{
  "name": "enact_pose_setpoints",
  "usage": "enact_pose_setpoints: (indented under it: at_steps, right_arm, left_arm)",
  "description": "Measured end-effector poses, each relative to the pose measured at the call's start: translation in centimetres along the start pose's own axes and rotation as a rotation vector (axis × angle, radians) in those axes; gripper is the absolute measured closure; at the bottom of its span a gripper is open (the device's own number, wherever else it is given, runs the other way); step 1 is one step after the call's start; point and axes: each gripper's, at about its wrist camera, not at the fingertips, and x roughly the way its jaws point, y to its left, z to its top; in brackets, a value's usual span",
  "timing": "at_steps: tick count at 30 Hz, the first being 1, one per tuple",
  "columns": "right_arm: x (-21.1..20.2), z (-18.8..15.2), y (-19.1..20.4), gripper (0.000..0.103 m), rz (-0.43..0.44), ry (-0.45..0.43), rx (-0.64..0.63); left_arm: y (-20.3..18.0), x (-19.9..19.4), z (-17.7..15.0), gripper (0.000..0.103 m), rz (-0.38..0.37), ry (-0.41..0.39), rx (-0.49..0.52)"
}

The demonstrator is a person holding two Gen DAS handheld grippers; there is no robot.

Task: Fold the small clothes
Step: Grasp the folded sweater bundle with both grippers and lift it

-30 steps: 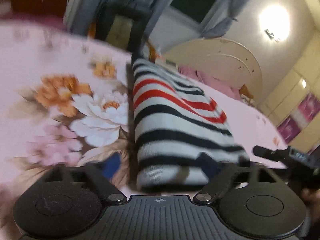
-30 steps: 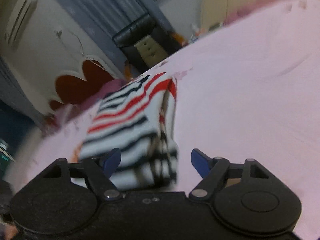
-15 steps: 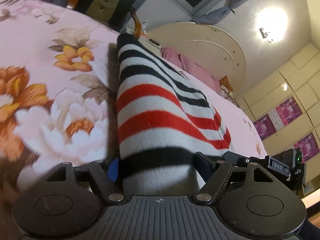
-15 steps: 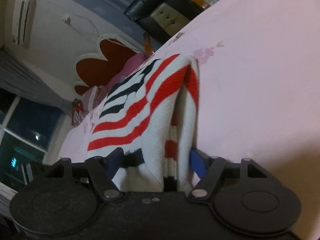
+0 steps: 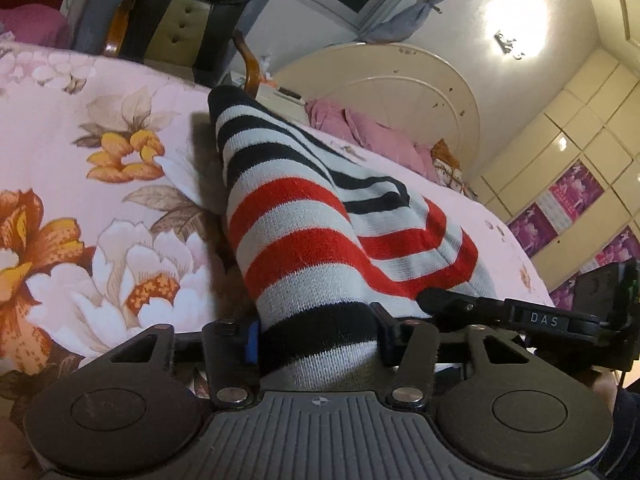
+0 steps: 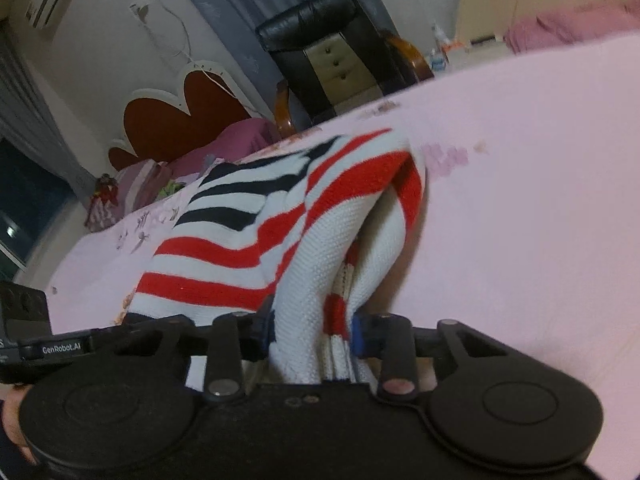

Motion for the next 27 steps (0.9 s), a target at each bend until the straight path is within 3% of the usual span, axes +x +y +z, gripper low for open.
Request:
enact_pose_setpoints:
  at_steps: [8,14,21,27]
  right_arm:
    - [-2.4,-0.3,5.6,0.071,-0.021,-0.074,-0.113]
    - [-2.1,-0.6,11.1,0.071,0.022,-0.104,-0.168]
    - [1.5,-2.5,18.0,0.071,0.099,-0.09,-0.184]
    - [5.1,-5.0,21.8,0.071,0.166,-0.031,-0.154]
  left_arm:
    - [0.2,-5.4,0.9,0.055,-0.025,-0.038,0.051]
    - [2.2,-12.1,1.4,0.055,0.024,-0.078,0.1]
    - [7.9,-19.6,1.1,0.055,0.106,-0.088,0.104]
    - [13.9,-23.9,-1.6,0.055,0.12,-0.07,0.08]
